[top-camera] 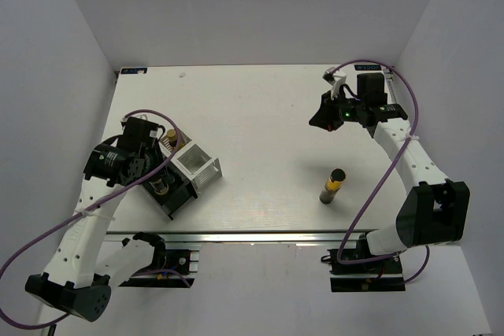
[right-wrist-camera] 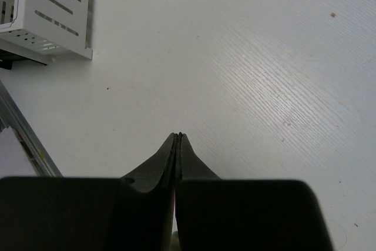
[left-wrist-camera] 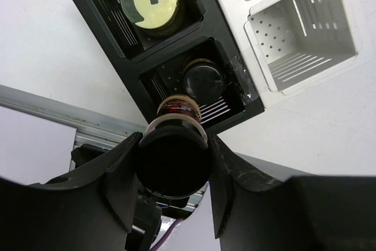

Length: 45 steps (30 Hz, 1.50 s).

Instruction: Organize the condiment bottles

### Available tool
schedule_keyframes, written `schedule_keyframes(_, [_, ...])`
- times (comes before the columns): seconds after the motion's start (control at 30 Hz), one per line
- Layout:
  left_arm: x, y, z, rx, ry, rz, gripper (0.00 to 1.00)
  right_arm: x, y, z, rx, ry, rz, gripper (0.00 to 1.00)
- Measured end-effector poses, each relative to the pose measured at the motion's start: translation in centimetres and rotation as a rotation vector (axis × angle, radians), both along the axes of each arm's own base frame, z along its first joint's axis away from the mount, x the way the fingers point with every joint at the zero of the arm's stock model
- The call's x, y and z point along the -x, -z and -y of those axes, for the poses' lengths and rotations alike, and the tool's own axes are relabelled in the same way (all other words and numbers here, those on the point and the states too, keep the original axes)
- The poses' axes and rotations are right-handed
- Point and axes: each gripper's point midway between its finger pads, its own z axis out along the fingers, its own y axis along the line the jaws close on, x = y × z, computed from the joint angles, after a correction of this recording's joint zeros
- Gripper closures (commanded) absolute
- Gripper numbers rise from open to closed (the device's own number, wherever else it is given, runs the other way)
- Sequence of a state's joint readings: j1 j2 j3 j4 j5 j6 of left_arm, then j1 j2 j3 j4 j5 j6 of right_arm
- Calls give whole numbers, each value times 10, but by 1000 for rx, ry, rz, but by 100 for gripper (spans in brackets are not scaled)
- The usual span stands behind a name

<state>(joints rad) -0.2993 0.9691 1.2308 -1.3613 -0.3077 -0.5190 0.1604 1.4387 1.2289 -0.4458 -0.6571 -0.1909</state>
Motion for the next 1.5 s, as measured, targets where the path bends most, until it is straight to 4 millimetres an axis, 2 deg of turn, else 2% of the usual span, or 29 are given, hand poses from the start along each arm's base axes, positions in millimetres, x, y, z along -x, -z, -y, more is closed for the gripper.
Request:
schedule_keyframes(0.4, [1,5,0,-6,7,-20,100,0,0,0,0,0,0,100])
schedule_keyframes(1.3, [-13,25,4,-40,12,-122,100,2,6,0,0,2,-14,100])
schedule_keyframes(1.5, [-12,23,3,-38,11,-115,100,2,6,0,0,2,-14,100])
